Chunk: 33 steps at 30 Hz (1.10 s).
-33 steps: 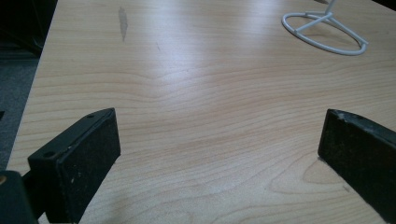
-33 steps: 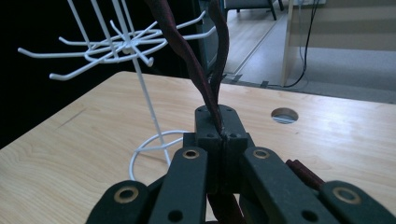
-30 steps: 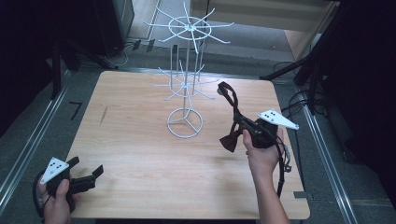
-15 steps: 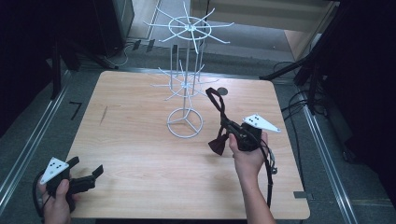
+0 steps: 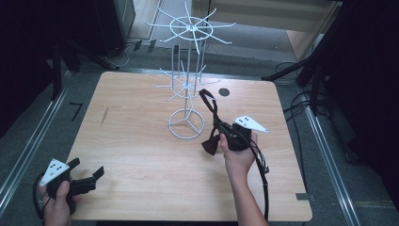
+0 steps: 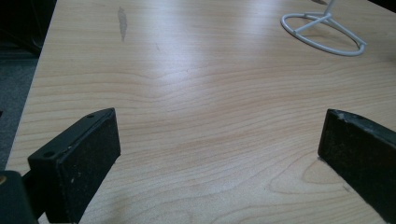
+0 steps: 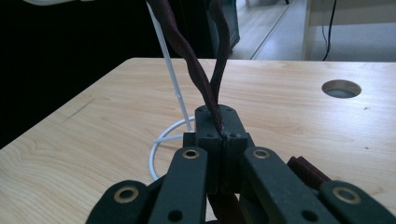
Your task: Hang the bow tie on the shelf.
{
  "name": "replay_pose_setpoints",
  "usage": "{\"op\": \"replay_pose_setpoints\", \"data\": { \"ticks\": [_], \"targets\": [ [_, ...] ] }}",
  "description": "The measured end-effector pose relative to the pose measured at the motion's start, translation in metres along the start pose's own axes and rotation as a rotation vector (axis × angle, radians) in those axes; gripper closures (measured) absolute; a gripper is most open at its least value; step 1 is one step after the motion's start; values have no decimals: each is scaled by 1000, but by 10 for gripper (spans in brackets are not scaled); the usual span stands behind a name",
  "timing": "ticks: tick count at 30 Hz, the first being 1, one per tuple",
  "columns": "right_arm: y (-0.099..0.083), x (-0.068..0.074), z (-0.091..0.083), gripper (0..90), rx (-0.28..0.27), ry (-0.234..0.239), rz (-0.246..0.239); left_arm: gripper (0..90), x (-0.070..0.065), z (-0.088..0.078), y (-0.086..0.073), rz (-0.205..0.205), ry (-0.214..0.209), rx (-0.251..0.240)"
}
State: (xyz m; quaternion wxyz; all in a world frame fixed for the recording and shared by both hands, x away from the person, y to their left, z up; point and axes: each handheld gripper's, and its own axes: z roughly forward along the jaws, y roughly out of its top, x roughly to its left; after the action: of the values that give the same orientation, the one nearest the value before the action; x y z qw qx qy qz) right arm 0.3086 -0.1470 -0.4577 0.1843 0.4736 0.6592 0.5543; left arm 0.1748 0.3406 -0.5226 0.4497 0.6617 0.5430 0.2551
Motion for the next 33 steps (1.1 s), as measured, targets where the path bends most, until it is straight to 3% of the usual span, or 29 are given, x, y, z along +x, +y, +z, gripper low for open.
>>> {"op": "replay_pose_setpoints", "data": {
  "ticks": [5,11,14,15,16,23,28,33],
  "targets": [
    [-4,1,9,900,8,-13,4,0,0,0,0,1,-2,0],
    [-11,-1,22,869,49,13,-6,0,0,0,0,0,-2,-1],
    [-13,-3,25,690,56,-7,-21,0,0,0,0,1,-2,0],
    [-13,-3,25,690,56,-7,-21,0,0,0,0,1,-2,0],
    [-11,-7,21,527,52,7,12,0,0,0,0,2,0,0],
    [-7,-30,-7,177,75,-15,-3,0,0,0,0,1,3,-1],
    [-13,-49,-35,112,78,-38,-37,0,-1,0,0,3,7,-1],
    [-20,-66,-57,11,86,-43,-31,0,-1,0,0,5,9,0]
  ]
}}
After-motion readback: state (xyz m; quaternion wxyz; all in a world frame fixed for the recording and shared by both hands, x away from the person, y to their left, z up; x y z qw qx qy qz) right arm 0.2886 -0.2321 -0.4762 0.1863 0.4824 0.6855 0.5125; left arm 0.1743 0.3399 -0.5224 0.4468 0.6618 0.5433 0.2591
